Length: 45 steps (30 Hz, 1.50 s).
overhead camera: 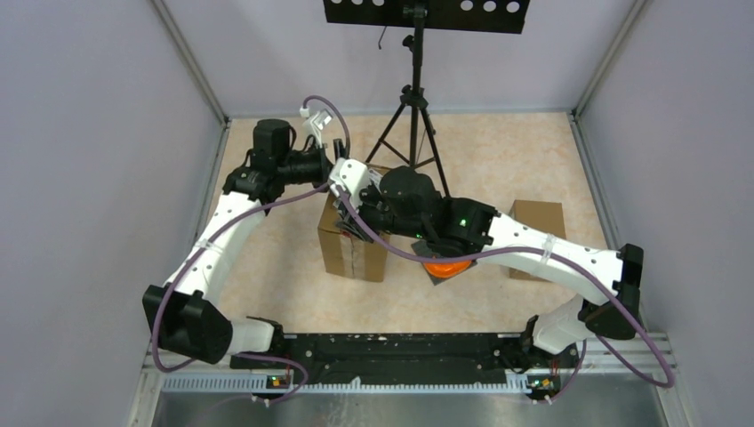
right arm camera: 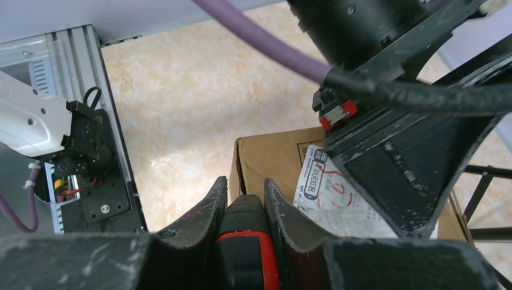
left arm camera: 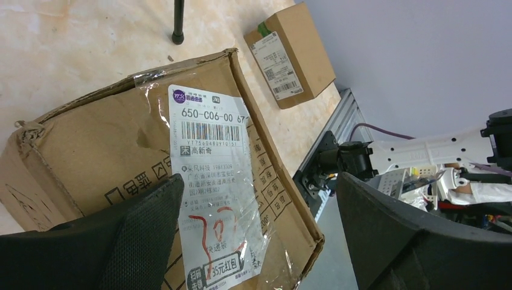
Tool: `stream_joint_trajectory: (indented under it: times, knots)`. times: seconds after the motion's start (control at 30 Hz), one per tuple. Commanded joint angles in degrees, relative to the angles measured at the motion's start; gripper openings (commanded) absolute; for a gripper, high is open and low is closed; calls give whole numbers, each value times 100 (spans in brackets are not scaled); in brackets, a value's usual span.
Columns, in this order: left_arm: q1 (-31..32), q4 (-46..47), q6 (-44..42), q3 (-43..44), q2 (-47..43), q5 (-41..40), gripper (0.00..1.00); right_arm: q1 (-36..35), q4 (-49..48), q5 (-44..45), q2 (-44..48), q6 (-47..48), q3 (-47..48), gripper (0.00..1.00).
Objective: Unpack the express box
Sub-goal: Cut the express box at the center of the board.
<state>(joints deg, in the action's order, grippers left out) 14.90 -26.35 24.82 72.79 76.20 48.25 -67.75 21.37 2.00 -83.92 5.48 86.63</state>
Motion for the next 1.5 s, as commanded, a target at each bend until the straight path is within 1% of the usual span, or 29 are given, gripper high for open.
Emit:
stream_joint_trajectory:
  times: [0.0,0.23,0.63,1.07,1.23,1.47]
  knots:
    - [-137,-330,-430,-306,-107,86,98,5,2,252,38,312,538,0]
    - [-258,-618,-847,-307,-127,241,98,8,245,247,139,444,749,0]
    - [-259,-635,-935,-266,-79,363,98,93,175,127,415,336,748,0]
    - [-250,-642,-934,-240,-36,425,98,493,-59,-475,738,-52,460,0]
    - [-250,-643,-935,-221,-25,422,98,552,-35,-562,798,-60,434,0]
    - [-250,-652,-935,-199,16,413,98,679,79,-958,814,-258,293,0]
